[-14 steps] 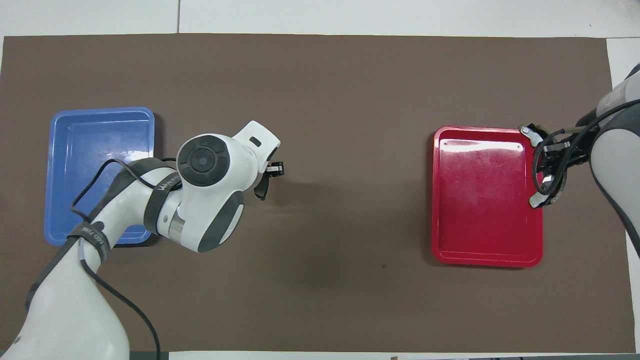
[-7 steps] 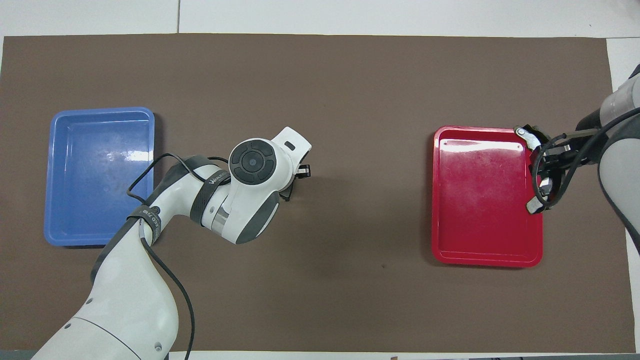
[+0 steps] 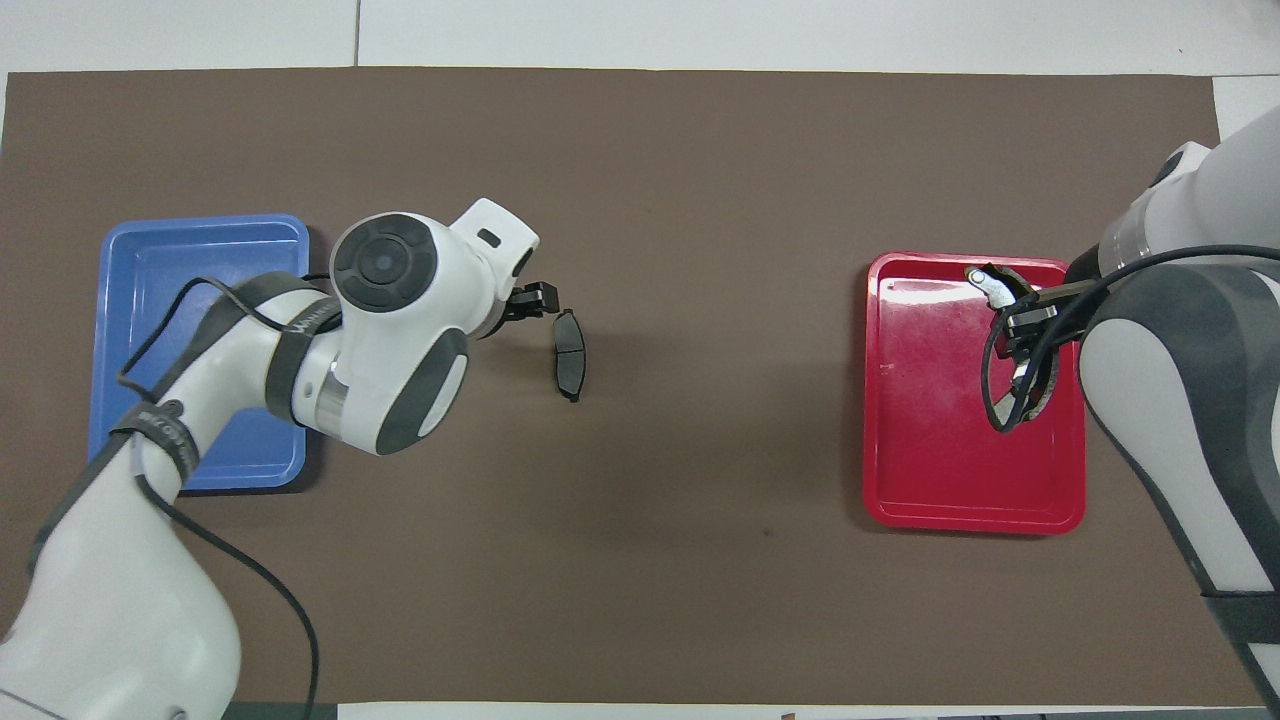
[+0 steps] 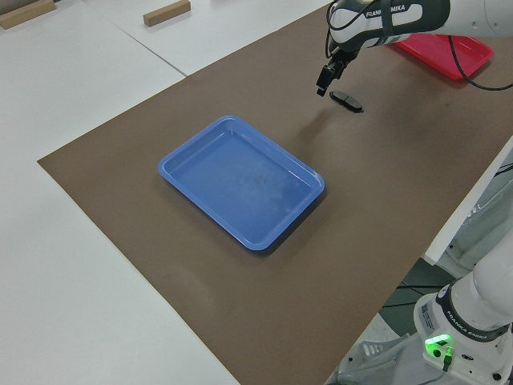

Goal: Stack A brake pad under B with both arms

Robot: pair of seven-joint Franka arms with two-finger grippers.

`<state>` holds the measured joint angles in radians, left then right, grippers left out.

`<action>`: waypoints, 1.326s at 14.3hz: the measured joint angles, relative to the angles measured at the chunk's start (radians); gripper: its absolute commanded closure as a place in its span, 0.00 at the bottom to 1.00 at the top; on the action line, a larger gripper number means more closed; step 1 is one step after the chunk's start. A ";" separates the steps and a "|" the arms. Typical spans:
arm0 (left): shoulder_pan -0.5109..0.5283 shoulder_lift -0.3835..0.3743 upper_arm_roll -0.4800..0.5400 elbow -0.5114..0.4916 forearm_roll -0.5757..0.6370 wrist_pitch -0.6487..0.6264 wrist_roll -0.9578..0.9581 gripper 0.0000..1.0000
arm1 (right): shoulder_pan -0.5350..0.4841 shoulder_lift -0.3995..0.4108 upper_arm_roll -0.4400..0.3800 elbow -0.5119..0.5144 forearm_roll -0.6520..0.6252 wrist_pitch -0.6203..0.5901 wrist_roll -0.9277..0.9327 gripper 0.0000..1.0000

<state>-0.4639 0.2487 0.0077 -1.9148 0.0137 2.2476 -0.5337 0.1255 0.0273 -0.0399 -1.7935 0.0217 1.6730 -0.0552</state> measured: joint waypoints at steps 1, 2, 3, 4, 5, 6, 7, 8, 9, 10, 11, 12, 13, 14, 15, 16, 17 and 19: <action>0.042 -0.034 0.001 0.000 0.000 -0.045 0.043 0.00 | 0.018 -0.003 0.000 0.000 0.007 0.006 0.034 0.99; 0.083 -0.065 0.002 -0.001 0.000 -0.082 0.093 0.00 | 0.053 -0.003 0.001 0.000 0.015 0.022 0.091 0.99; 0.120 -0.090 0.003 -0.001 0.000 -0.112 0.136 0.00 | 0.100 0.000 0.002 0.000 0.021 0.045 0.155 0.99; 0.158 -0.112 0.003 -0.001 0.000 -0.136 0.179 0.00 | 0.159 0.010 0.004 0.001 0.032 0.078 0.225 0.99; 0.195 -0.134 0.004 0.000 0.000 -0.153 0.225 0.00 | 0.221 0.031 0.006 0.007 0.045 0.117 0.298 0.99; 0.233 -0.157 0.005 0.000 0.000 -0.174 0.274 0.00 | 0.280 0.061 0.008 0.017 0.058 0.160 0.368 0.99; 0.270 -0.183 0.006 0.001 0.000 -0.199 0.324 0.00 | 0.338 0.098 0.009 0.031 0.067 0.212 0.439 0.99; 0.307 -0.209 0.007 0.005 -0.001 -0.230 0.371 0.00 | 0.387 0.137 0.010 0.043 0.074 0.267 0.501 0.99; 0.342 -0.234 0.007 0.015 -0.003 -0.273 0.418 0.00 | 0.429 0.177 0.010 0.053 0.083 0.319 0.548 0.99; 0.372 -0.254 0.008 0.036 -0.007 -0.326 0.462 0.00 | 0.463 0.217 0.010 0.063 0.090 0.355 0.573 0.99; 0.398 -0.268 0.009 0.069 -0.010 -0.386 0.500 0.00 | 0.487 0.258 0.010 0.072 0.091 0.382 0.583 0.99; 0.422 -0.276 0.009 0.115 -0.016 -0.456 0.536 0.00 | 0.506 0.303 0.010 0.086 0.092 0.412 0.584 0.99; 0.443 -0.280 0.009 0.168 -0.023 -0.522 0.566 0.00 | 0.521 0.348 0.010 0.101 0.092 0.446 0.584 0.99; 0.461 -0.281 0.009 0.220 -0.029 -0.583 0.589 0.00 | 0.528 0.388 0.010 0.114 0.092 0.482 0.584 0.99; 0.473 -0.281 0.009 0.263 -0.033 -0.632 0.605 0.00 | 0.532 0.422 0.009 0.124 0.092 0.513 0.584 0.99; 0.479 -0.281 0.009 0.296 -0.034 -0.672 0.614 0.00 | 0.535 0.454 0.009 0.134 0.092 0.546 0.584 0.99; 0.481 -0.281 0.009 0.314 -0.034 -0.699 0.617 0.00 | 0.537 0.482 0.009 0.148 0.092 0.577 0.584 0.99; 0.481 -0.280 0.005 0.318 -0.035 -0.712 0.618 0.00 | 0.537 0.521 0.008 0.182 0.092 0.597 0.584 0.99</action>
<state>0.0166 -0.0309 0.0128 -1.5963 -0.0211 1.5356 0.0840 0.6624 0.5479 -0.0317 -1.6116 0.1137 2.2700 0.5290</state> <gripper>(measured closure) 0.000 0.573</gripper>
